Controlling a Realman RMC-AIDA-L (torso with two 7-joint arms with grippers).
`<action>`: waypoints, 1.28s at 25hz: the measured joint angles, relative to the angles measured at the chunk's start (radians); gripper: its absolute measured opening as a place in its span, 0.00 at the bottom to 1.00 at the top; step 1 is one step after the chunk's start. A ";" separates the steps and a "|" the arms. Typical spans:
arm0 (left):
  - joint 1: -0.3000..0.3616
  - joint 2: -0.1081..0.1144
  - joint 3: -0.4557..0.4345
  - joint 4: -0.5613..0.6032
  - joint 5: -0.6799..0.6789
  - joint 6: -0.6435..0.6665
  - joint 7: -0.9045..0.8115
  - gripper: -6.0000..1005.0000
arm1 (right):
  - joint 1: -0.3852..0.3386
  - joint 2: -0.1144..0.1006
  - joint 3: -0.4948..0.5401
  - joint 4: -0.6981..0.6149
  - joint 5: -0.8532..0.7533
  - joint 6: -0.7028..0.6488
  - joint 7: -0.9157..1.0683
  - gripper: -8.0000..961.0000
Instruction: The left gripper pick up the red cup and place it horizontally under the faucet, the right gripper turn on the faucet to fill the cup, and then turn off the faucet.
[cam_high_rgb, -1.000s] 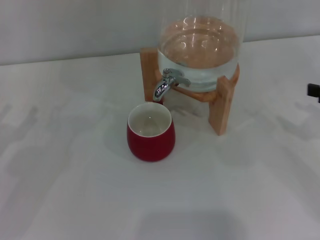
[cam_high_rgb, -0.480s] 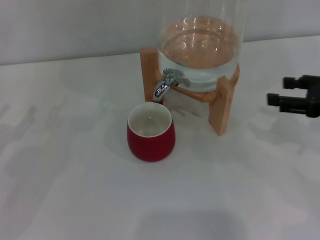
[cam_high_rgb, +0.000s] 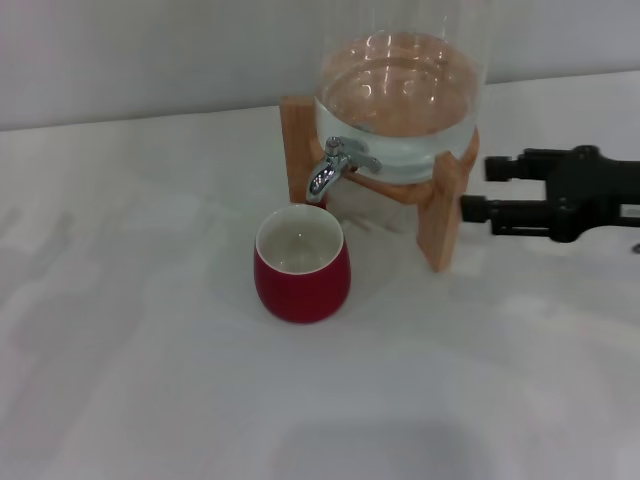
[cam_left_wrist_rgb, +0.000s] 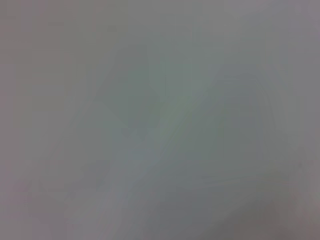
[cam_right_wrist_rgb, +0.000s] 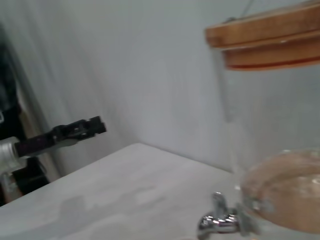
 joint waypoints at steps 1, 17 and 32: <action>0.001 0.000 0.000 0.000 0.000 0.000 0.000 0.88 | 0.010 0.000 -0.020 0.001 0.001 -0.006 0.004 0.75; 0.002 0.000 0.000 0.000 0.001 -0.001 0.000 0.88 | 0.128 -0.001 -0.208 0.094 -0.136 -0.167 0.163 0.75; 0.000 0.000 0.000 0.002 -0.003 -0.001 0.000 0.88 | 0.135 -0.001 -0.235 0.086 -0.189 -0.217 0.203 0.75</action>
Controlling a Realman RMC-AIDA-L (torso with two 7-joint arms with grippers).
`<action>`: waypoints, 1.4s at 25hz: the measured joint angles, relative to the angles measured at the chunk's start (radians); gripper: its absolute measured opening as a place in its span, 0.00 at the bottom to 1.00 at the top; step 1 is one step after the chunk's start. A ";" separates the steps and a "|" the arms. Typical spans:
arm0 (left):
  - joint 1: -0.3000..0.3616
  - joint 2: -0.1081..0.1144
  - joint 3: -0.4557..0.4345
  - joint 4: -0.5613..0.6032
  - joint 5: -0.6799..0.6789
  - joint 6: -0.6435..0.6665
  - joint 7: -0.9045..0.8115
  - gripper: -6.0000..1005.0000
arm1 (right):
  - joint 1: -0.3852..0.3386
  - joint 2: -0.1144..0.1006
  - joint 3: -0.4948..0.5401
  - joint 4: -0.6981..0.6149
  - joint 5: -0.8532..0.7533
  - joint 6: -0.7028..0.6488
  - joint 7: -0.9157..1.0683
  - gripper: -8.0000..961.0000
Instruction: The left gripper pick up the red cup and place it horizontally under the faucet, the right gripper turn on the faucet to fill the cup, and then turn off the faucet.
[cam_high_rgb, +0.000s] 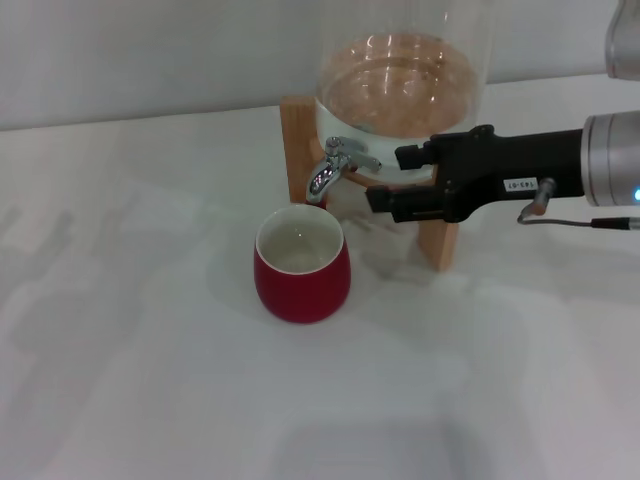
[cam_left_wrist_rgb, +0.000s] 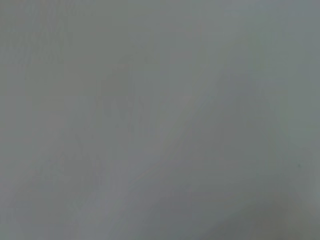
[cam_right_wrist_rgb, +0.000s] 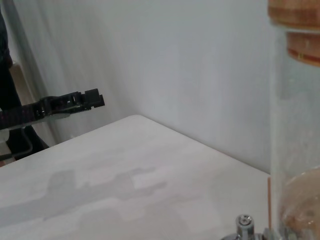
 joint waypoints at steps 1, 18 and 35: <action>0.001 0.000 0.000 0.000 -0.002 0.000 0.000 0.88 | 0.000 0.000 -0.005 0.000 0.000 -0.001 0.000 0.75; 0.010 0.000 0.000 -0.002 -0.004 -0.005 0.000 0.88 | 0.011 0.000 -0.067 -0.005 -0.011 -0.026 0.005 0.75; 0.014 0.000 0.000 -0.002 -0.004 -0.011 -0.001 0.88 | 0.007 0.000 -0.048 0.000 -0.014 -0.001 0.004 0.75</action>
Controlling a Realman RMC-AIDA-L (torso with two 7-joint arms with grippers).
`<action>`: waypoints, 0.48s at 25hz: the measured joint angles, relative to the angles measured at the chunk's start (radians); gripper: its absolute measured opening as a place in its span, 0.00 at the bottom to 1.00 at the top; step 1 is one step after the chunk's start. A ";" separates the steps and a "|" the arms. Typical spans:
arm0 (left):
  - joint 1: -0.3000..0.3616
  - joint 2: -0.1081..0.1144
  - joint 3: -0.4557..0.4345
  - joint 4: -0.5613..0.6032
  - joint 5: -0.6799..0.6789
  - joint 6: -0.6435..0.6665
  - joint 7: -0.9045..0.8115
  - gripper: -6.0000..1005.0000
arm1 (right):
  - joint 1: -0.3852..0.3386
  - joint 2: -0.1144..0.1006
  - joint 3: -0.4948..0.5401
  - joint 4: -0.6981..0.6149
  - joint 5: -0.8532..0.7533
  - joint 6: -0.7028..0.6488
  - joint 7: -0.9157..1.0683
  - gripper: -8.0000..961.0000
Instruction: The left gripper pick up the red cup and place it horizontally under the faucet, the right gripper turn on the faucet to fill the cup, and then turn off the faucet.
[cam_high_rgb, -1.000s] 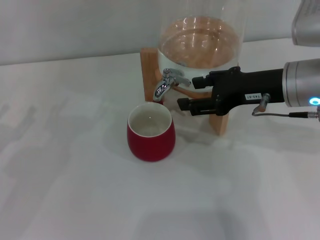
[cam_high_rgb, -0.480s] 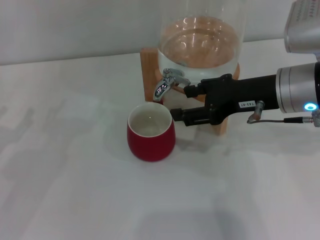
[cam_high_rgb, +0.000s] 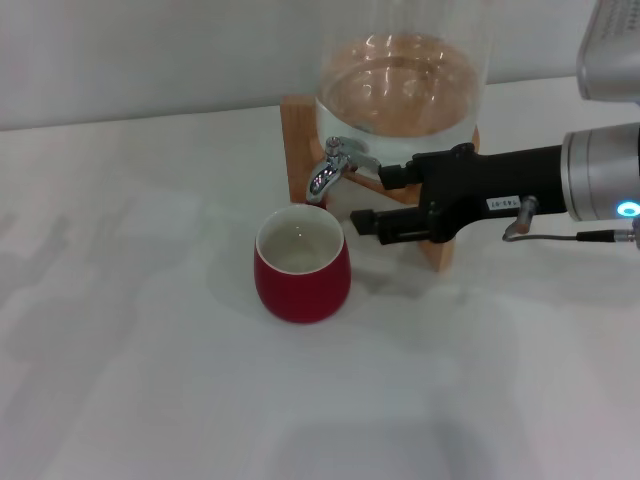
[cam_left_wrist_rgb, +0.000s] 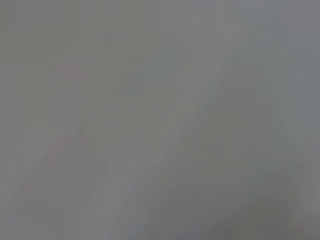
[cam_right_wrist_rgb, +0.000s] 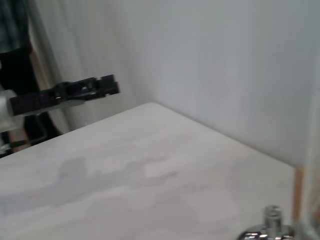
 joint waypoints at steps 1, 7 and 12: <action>0.000 0.000 0.000 0.000 0.000 0.000 0.000 0.88 | 0.000 0.000 0.008 -0.001 -0.002 -0.002 0.000 0.75; 0.000 0.000 0.000 -0.004 0.000 -0.002 0.000 0.88 | -0.004 0.000 0.024 -0.006 0.018 -0.005 -0.004 0.75; 0.000 0.000 0.000 -0.006 0.000 -0.004 0.000 0.88 | 0.000 0.000 0.013 -0.003 0.031 0.007 -0.008 0.75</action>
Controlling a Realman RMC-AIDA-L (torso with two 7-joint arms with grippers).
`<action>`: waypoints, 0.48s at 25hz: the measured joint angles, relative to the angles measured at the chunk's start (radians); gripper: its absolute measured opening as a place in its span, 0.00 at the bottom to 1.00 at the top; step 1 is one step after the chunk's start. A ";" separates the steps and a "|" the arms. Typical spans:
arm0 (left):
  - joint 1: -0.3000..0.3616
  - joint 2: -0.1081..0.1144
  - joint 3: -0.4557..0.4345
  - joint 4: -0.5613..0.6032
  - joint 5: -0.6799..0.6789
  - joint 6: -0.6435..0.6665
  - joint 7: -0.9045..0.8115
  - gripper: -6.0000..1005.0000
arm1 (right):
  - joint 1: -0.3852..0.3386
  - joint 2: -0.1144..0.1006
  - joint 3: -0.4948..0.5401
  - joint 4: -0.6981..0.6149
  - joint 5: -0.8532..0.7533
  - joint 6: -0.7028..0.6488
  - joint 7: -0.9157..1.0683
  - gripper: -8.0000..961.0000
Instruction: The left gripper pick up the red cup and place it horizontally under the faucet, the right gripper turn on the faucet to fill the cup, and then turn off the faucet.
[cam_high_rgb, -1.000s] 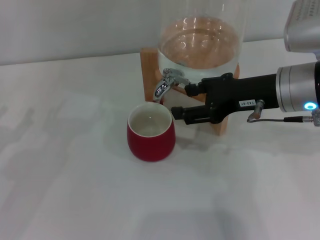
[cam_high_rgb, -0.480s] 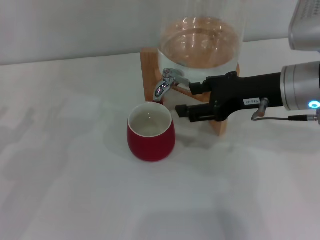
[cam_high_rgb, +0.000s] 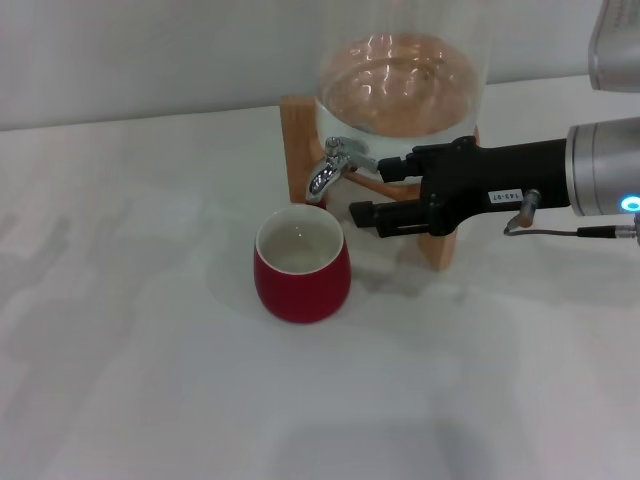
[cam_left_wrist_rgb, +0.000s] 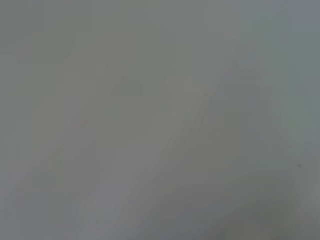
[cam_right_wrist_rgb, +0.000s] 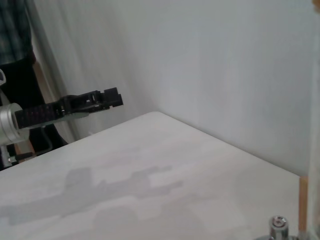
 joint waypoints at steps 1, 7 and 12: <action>0.000 0.000 0.000 0.000 0.000 0.000 0.000 0.88 | 0.000 0.000 -0.003 0.001 0.003 0.001 0.000 0.75; 0.001 0.000 0.000 0.000 0.000 0.002 0.000 0.88 | 0.002 0.000 -0.022 0.007 0.022 0.016 -0.003 0.75; 0.003 0.000 0.000 0.000 0.000 0.002 0.000 0.88 | 0.004 0.000 -0.033 0.011 0.025 0.028 -0.008 0.75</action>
